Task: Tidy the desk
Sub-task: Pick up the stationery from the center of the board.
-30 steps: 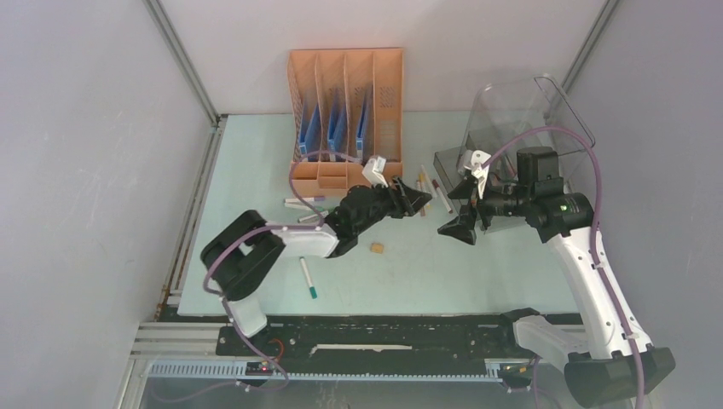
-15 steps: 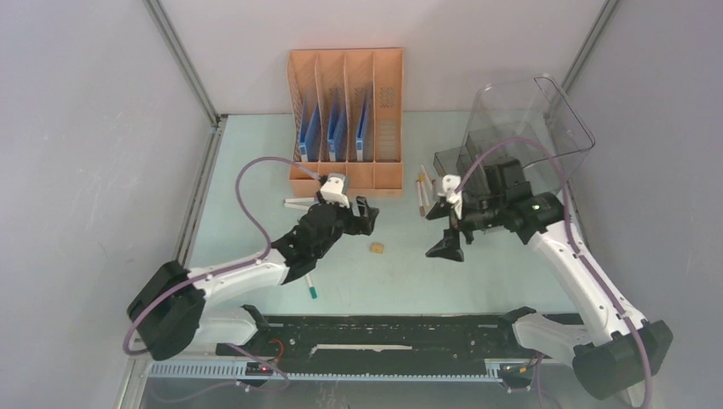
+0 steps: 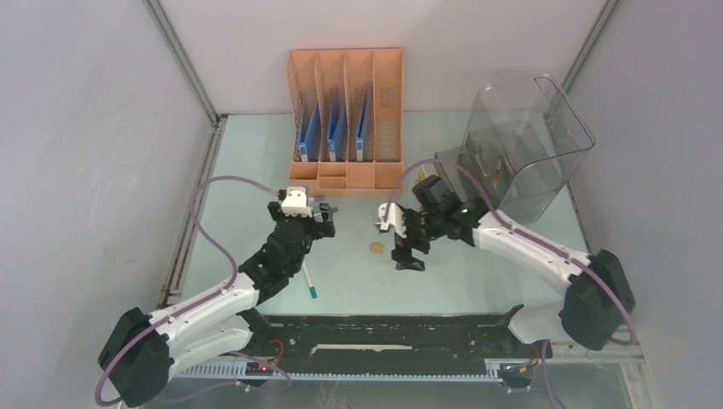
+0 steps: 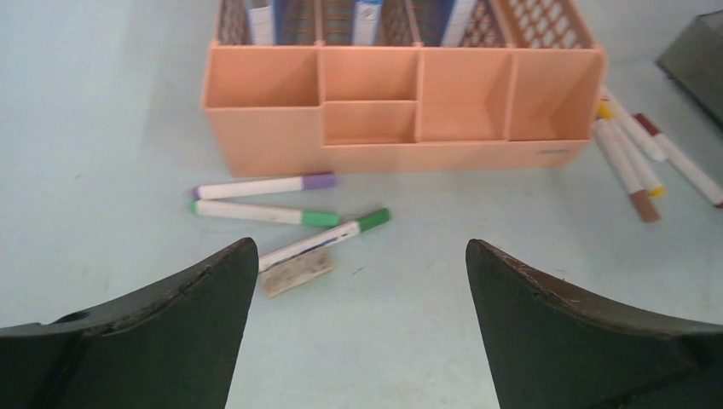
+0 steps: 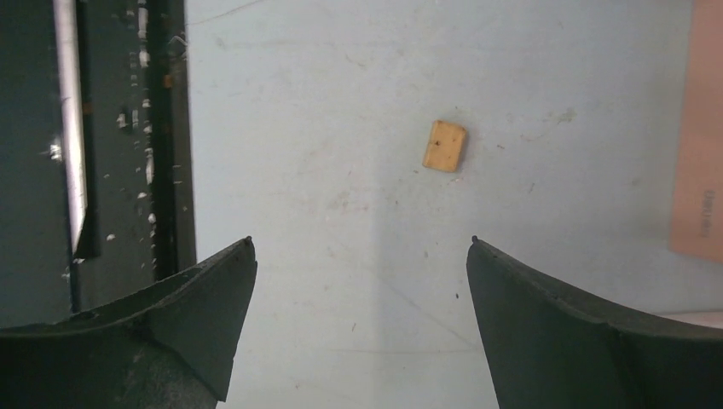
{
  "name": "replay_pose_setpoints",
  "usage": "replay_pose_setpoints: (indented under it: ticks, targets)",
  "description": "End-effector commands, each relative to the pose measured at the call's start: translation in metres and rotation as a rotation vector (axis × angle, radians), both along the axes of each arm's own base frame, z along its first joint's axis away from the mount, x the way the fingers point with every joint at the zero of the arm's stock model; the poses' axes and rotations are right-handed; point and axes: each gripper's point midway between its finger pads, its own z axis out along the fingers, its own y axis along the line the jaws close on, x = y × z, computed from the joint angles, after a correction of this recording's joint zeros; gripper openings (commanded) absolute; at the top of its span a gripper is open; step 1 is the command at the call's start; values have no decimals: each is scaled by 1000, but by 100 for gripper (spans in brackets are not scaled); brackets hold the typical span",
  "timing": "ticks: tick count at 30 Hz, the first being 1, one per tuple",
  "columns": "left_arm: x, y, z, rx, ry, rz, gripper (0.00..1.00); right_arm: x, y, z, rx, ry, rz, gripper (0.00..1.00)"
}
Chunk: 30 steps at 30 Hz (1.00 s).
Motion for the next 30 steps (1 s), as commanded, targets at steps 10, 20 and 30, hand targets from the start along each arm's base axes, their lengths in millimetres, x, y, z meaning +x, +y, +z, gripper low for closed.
replay_pose_setpoints:
  ticks: [10, 20, 30]
  targets:
    - [-12, 38, 8, -78, -138, 106, 100, 57, 52, -52, -179, -36, -311, 93]
    - [-18, 44, 8, -117, -174, 115, 100, 68, 68, -88, -254, -43, -461, 87]
    - [-17, 43, 7, -110, -169, 114, 100, 64, 66, -105, -291, -19, -457, 64]
